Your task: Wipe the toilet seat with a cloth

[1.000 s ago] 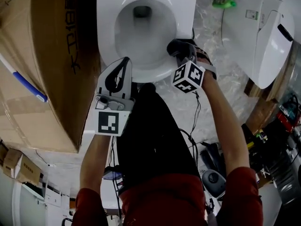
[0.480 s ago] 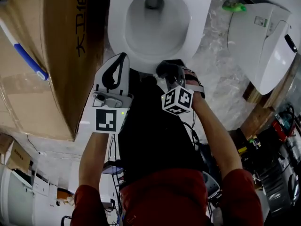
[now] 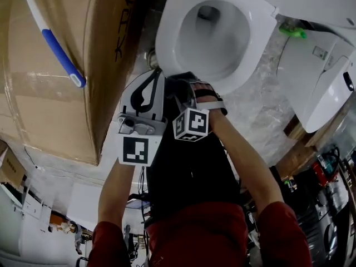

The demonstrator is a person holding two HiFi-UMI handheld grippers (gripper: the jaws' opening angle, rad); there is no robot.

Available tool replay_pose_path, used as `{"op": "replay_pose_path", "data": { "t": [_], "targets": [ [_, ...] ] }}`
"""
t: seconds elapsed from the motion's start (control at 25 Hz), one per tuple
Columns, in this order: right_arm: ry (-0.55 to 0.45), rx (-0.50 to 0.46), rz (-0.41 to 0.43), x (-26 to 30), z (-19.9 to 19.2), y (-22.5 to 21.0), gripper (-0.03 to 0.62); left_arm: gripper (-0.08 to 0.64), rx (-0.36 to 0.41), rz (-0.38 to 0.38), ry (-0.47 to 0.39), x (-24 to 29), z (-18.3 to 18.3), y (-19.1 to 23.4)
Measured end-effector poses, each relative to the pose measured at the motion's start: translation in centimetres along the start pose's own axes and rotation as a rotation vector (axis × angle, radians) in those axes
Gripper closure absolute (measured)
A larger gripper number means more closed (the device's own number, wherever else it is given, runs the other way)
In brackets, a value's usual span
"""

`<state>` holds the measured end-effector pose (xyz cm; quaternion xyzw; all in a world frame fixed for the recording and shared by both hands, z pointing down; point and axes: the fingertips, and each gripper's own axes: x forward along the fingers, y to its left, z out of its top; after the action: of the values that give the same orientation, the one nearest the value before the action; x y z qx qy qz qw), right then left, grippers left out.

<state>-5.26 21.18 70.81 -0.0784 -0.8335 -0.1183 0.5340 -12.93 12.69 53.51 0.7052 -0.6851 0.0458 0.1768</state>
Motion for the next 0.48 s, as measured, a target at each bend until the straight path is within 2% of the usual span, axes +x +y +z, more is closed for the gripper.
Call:
{"op": "replay_pose_path", "data": {
  "t": [0.12,0.48],
  "targets": [
    [-0.04,-0.02,-0.011,1.3,2.7,-2.5,0.512,0.548,0.059,0.025,0.015,-0.5,-0.3,1.6],
    [-0.103,-0.08,-0.121,3.9,7.0,-14.0,0.512,0.548,0.043,0.087,-0.017,-0.1,1.4,5.1]
  ]
}}
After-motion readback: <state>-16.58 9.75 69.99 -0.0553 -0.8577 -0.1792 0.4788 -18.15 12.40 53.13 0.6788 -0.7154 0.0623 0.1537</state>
